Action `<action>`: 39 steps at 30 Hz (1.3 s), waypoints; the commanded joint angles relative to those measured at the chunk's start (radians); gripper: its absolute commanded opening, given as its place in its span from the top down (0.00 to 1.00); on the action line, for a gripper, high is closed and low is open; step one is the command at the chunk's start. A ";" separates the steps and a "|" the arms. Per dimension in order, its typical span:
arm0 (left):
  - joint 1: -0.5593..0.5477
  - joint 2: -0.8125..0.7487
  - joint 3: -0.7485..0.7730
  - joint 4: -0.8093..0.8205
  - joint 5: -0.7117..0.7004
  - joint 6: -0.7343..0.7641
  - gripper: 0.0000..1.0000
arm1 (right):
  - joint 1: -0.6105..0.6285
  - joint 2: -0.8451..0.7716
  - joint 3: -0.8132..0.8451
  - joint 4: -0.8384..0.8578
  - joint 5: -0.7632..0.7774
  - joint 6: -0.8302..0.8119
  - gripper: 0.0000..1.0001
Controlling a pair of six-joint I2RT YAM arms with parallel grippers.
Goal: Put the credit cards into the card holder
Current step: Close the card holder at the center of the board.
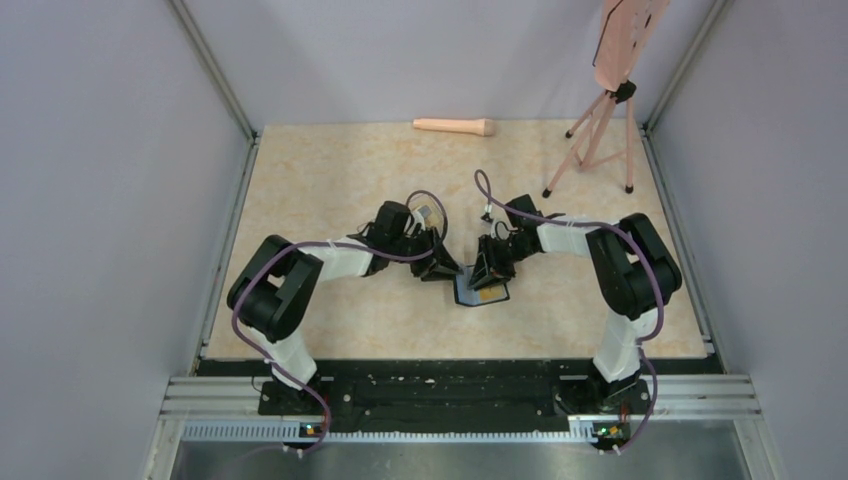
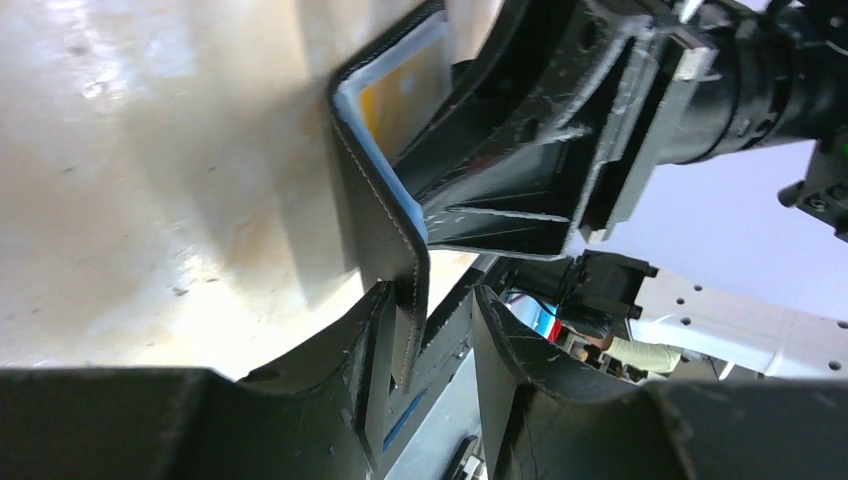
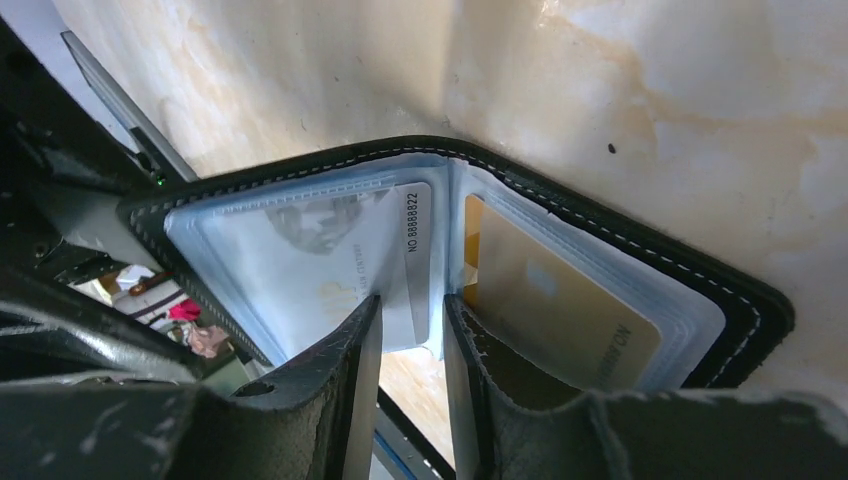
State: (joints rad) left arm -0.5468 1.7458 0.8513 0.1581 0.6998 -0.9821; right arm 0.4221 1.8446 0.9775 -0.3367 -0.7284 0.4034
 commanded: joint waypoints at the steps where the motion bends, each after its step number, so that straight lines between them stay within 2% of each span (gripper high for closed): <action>1: -0.018 0.015 0.054 0.082 0.069 -0.002 0.62 | -0.002 0.030 0.033 0.020 0.006 -0.001 0.70; 3: -0.018 0.016 0.067 0.043 0.057 0.019 0.67 | -0.003 0.029 0.037 0.033 -0.004 0.011 0.70; 8: -0.017 0.027 0.165 -0.245 -0.033 0.155 0.93 | -0.002 0.025 0.039 0.049 -0.013 0.034 0.69; 10: -0.017 0.029 0.191 -0.314 -0.066 0.185 1.00 | -0.002 0.021 0.039 0.051 -0.016 0.038 0.68; 22: -0.010 0.017 0.307 -0.563 -0.187 0.321 1.00 | -0.002 0.018 0.103 0.010 0.004 0.034 0.61; 29: 0.006 0.032 0.386 -0.711 -0.248 0.408 1.00 | -0.002 -0.035 0.172 -0.107 0.132 -0.040 0.49; 39: 0.004 0.098 0.533 -0.902 -0.312 0.468 1.00 | -0.003 -0.038 0.188 -0.207 0.262 -0.121 0.46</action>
State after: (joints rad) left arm -0.5438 1.8202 1.3094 -0.6380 0.4290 -0.5613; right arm 0.4206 1.8275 1.1217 -0.4896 -0.5362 0.3393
